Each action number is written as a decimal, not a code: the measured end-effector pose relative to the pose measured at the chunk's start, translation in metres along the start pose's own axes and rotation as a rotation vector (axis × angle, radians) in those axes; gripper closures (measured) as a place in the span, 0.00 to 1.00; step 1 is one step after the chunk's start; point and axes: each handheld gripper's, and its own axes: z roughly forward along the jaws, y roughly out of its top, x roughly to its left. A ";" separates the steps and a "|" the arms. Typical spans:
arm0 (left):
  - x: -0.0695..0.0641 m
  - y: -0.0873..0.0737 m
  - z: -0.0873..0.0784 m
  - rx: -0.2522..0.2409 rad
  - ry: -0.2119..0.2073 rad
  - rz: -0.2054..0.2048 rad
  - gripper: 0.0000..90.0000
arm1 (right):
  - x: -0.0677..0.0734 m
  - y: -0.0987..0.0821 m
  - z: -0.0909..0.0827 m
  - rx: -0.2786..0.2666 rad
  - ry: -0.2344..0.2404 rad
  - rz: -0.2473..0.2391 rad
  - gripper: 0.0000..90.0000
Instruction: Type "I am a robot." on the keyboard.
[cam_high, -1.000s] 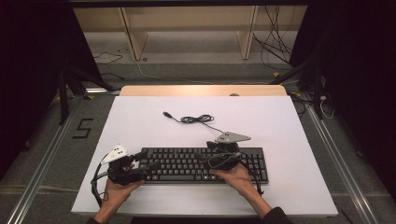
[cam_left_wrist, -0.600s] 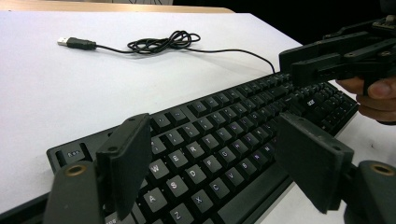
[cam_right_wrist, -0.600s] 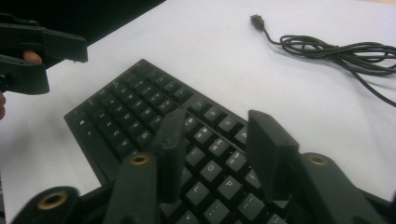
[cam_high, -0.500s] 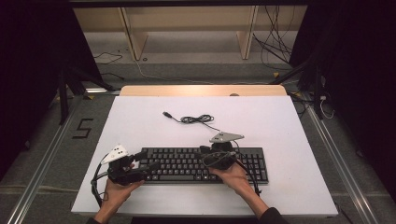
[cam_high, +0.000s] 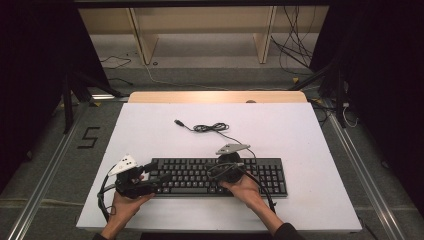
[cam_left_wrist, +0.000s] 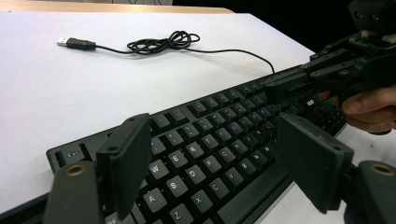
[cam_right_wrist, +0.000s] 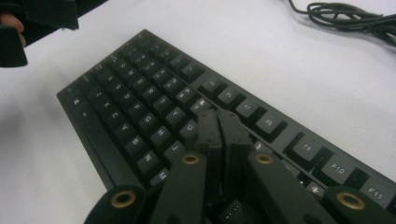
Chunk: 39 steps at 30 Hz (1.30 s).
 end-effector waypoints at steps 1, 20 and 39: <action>0.000 0.000 0.000 -0.002 0.000 -0.002 0.30 | 0.000 0.000 0.001 0.005 -0.001 -0.002 1.00; 0.000 0.000 0.000 -0.002 0.000 -0.001 0.30 | 0.001 -0.007 0.021 0.096 -0.075 -0.023 1.00; 0.001 0.000 0.000 0.003 0.010 -0.002 0.30 | -0.001 -0.007 -0.004 -0.039 -0.036 0.028 0.72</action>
